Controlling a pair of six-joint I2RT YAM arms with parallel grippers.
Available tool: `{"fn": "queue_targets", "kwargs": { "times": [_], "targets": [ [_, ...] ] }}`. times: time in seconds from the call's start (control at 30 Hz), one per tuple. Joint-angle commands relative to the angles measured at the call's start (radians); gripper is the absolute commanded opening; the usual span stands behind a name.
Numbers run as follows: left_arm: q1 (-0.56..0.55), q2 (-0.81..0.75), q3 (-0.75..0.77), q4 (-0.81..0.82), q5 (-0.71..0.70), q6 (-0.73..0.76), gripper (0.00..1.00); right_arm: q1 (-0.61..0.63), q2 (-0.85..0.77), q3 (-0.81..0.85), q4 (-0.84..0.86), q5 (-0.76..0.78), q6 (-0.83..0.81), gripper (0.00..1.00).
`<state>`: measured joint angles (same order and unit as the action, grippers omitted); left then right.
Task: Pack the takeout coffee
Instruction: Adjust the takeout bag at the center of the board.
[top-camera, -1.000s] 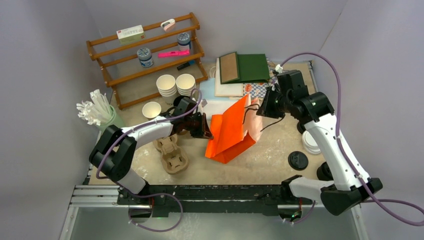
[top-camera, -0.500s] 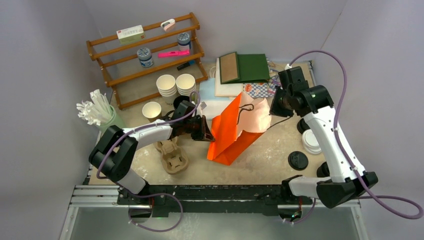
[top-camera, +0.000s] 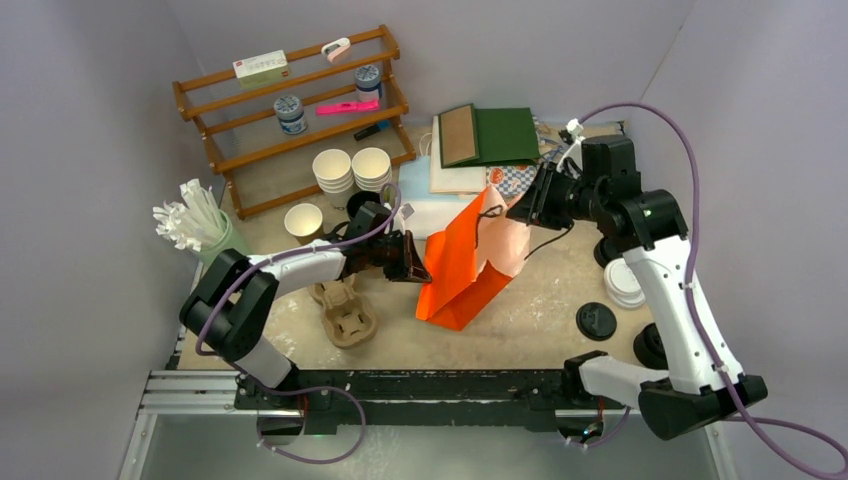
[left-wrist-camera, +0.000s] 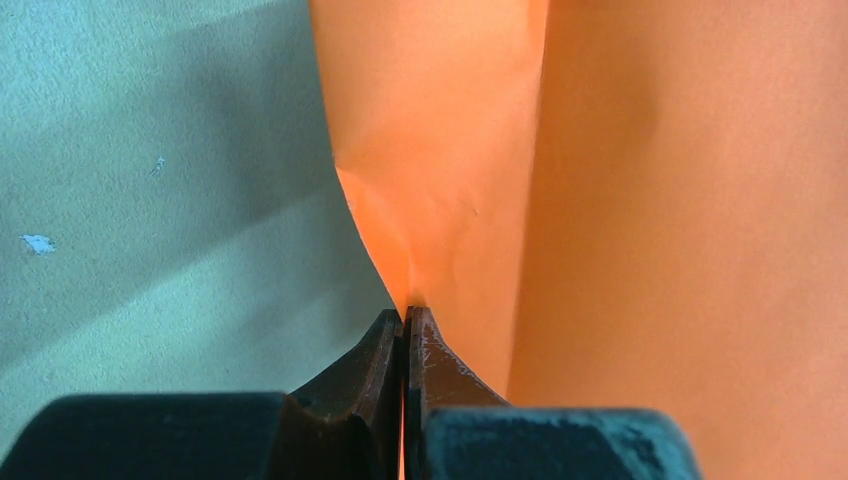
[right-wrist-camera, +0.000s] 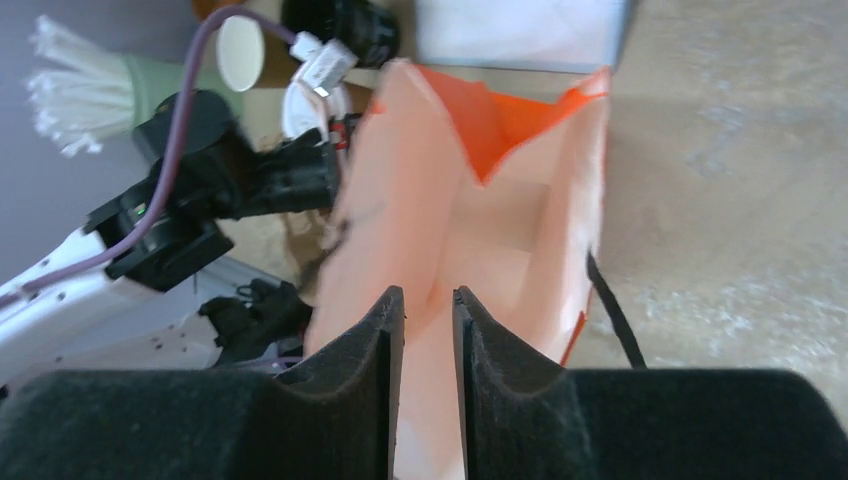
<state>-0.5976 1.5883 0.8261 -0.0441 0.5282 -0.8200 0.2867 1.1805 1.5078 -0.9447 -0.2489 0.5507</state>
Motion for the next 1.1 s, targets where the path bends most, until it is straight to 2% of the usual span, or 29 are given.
{"fn": "queue_targets", "kwargs": {
  "times": [0.0, 0.17, 0.37, 0.6, 0.73, 1.07],
  "targets": [
    [0.007, 0.001, 0.005, 0.016, 0.001, 0.009, 0.0, -0.005, -0.023, -0.062, 0.138, -0.228, 0.054, 0.29],
    [0.007, -0.009, 0.018, 0.0, -0.002, 0.015, 0.0, -0.006, -0.029, -0.135, 0.219, -0.335, 0.109, 0.34],
    [0.007, -0.008, 0.022, -0.005, 0.0, 0.013, 0.0, -0.006, -0.015, -0.165, 0.237, -0.346, 0.129, 0.37],
    [0.007, -0.007, 0.021, -0.009, -0.002, 0.019, 0.0, -0.006, 0.028, -0.096, 0.067, -0.199, 0.057, 0.36],
    [0.007, -0.002, 0.023, -0.009, -0.005, 0.02, 0.0, -0.006, 0.035, -0.076, 0.023, -0.172, 0.034, 0.41],
    [0.007, 0.008, 0.022, -0.009, -0.01, 0.021, 0.0, -0.006, 0.057, 0.035, -0.073, -0.107, -0.014, 0.4]
  ]
}}
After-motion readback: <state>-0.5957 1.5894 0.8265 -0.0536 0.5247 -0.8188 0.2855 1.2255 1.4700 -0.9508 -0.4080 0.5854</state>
